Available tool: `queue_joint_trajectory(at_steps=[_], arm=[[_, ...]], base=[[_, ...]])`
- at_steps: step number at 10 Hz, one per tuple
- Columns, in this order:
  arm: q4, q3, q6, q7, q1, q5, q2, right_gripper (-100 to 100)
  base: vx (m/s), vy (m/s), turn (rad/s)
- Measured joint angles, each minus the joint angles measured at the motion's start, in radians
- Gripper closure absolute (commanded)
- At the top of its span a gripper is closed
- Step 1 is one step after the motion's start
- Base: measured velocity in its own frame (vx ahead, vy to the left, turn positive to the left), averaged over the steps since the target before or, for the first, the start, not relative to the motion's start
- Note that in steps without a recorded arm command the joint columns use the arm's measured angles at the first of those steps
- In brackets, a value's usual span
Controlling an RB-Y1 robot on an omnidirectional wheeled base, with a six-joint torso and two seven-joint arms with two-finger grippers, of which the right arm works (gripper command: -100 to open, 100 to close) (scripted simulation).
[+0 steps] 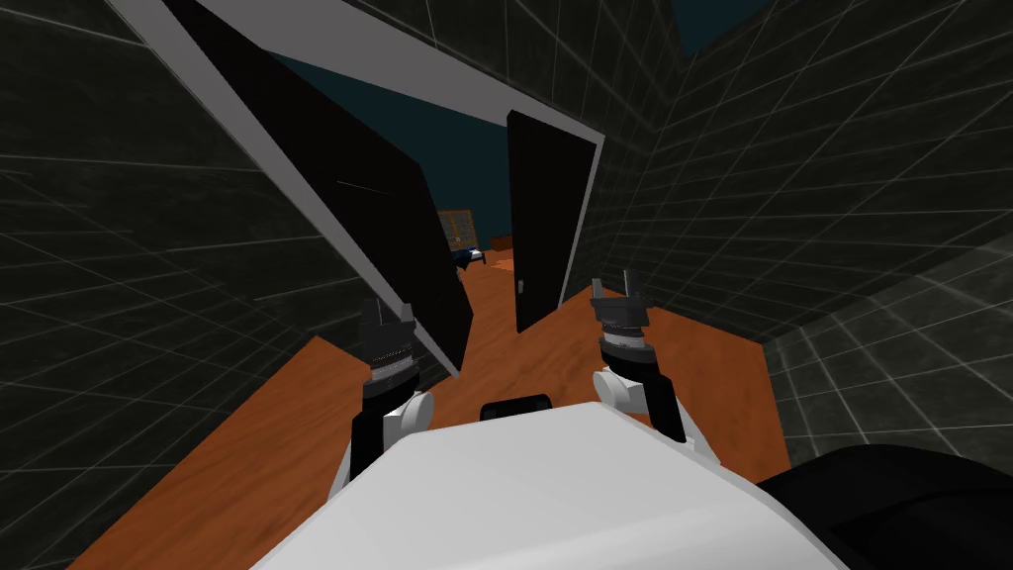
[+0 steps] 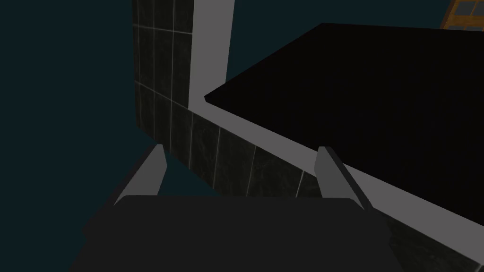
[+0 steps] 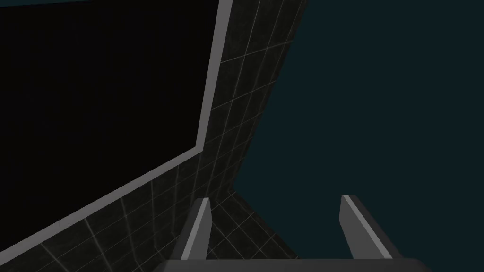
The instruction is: Push the door open
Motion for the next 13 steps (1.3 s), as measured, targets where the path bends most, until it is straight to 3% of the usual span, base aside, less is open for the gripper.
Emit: queue_joint_trajectory(at_steps=[8, 11, 13], arm=[[0.143, 0.029, -0.016, 0.012, -0.040, 0.015, -0.012, -100], [0.211, 0.033, -0.020, 0.014, -0.066, 0.017, -0.020, -100], [0.269, 0.042, -0.037, 0.016, -0.078, 0.022, -0.024, -100]], base=[[0.090, -0.035, 0.047], [0.065, -0.041, 0.039], [0.086, -0.058, 0.062]])
